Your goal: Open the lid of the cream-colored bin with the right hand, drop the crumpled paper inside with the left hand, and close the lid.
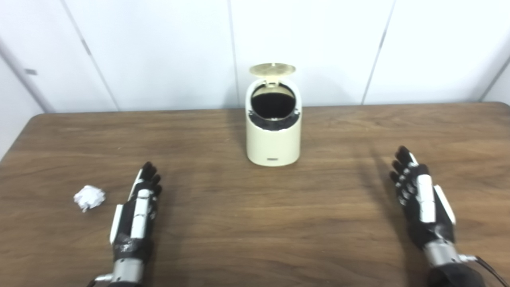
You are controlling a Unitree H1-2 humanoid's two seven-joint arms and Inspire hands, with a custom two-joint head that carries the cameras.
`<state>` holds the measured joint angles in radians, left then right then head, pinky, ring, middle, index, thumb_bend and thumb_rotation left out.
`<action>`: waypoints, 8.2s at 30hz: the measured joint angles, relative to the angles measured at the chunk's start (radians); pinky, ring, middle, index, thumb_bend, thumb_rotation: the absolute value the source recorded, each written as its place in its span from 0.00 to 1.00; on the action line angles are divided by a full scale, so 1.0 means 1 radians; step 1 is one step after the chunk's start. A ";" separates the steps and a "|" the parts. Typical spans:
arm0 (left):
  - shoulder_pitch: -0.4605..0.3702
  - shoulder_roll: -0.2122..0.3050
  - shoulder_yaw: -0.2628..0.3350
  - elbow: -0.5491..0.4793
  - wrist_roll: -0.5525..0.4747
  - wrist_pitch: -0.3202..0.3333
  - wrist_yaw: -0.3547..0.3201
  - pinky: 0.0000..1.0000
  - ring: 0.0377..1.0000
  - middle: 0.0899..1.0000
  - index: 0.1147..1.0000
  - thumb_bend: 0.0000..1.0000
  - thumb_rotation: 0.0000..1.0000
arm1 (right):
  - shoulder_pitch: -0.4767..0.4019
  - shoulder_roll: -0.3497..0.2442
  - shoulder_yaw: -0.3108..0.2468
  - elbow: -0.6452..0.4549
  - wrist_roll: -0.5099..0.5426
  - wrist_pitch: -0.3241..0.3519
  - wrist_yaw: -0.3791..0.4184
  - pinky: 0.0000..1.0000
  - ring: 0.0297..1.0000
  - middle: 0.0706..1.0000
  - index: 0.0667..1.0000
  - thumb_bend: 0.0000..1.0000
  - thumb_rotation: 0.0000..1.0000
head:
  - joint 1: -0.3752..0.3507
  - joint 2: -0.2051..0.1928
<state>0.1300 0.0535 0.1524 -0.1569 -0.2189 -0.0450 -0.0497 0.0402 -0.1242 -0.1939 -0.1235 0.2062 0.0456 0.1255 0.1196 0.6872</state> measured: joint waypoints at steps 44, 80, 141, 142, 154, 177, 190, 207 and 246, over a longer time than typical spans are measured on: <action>-0.017 -0.049 -0.060 0.003 0.178 0.014 0.084 0.99 0.95 0.94 0.94 0.51 0.49 | 0.000 -0.030 0.014 -0.034 0.030 0.049 -0.012 1.00 1.00 1.00 0.97 0.48 1.00 | 0.311 0.006; -0.153 0.262 0.024 -0.313 0.573 0.321 0.051 0.79 0.86 0.89 0.89 0.87 0.22 | 0.000 -0.007 0.026 -0.035 0.044 0.050 -0.017 1.00 1.00 1.00 0.98 0.51 1.00 | 0.296 -0.006; -0.242 0.458 -0.013 -0.062 1.089 0.511 -0.342 0.66 0.77 0.77 0.71 0.90 0.06 | 0.001 -0.016 0.032 -0.024 0.080 0.049 -0.013 1.00 1.00 0.99 0.96 0.50 1.00 | 0.295 0.005; -0.242 0.458 -0.013 -0.062 1.093 0.511 -0.345 0.65 0.76 0.76 0.71 0.90 0.06 | 0.001 -0.016 0.032 -0.024 0.080 0.049 -0.013 1.00 1.00 0.99 0.95 0.51 1.00 | 0.293 0.006; -0.249 0.513 -0.054 -0.062 1.109 0.511 -0.397 0.64 0.75 0.75 0.66 0.87 0.05 | 0.004 -0.016 0.035 -0.029 0.076 0.053 -0.015 1.00 1.00 0.99 0.97 0.49 1.00 | 0.296 0.012; -0.272 0.526 -0.067 -0.040 1.151 0.511 -0.496 0.65 0.70 0.71 0.66 0.86 0.01 | 0.004 -0.018 0.033 -0.030 0.069 0.056 -0.015 0.96 0.97 0.97 0.95 0.50 1.00 | 0.298 0.021; -0.282 0.462 -0.008 -0.012 1.156 0.511 -0.458 0.47 0.42 0.45 0.44 0.52 0.00 | 0.005 -0.018 0.034 -0.030 0.076 0.058 -0.015 0.96 0.96 0.96 0.94 0.50 1.00 | 0.295 0.026; -0.281 0.489 -0.042 0.023 1.113 0.510 -0.393 0.48 0.45 0.47 0.40 0.50 0.00 | 0.010 -0.017 0.035 -0.042 0.082 0.070 -0.015 0.94 0.95 0.95 0.93 0.53 1.00 | 0.288 0.031; -0.392 0.371 -0.107 -0.204 1.130 0.512 -0.459 0.46 0.45 0.46 0.38 0.50 0.00 | -0.001 -0.015 0.052 0.028 0.066 -0.052 -0.004 0.98 0.94 0.95 0.95 0.53 1.00 | 0.107 -0.043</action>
<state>-0.2619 0.4241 0.0453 -0.3606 0.9108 0.4669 -0.5087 0.0390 -0.1390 -0.1420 -0.0960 0.2719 -0.0061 0.1214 0.2270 0.6443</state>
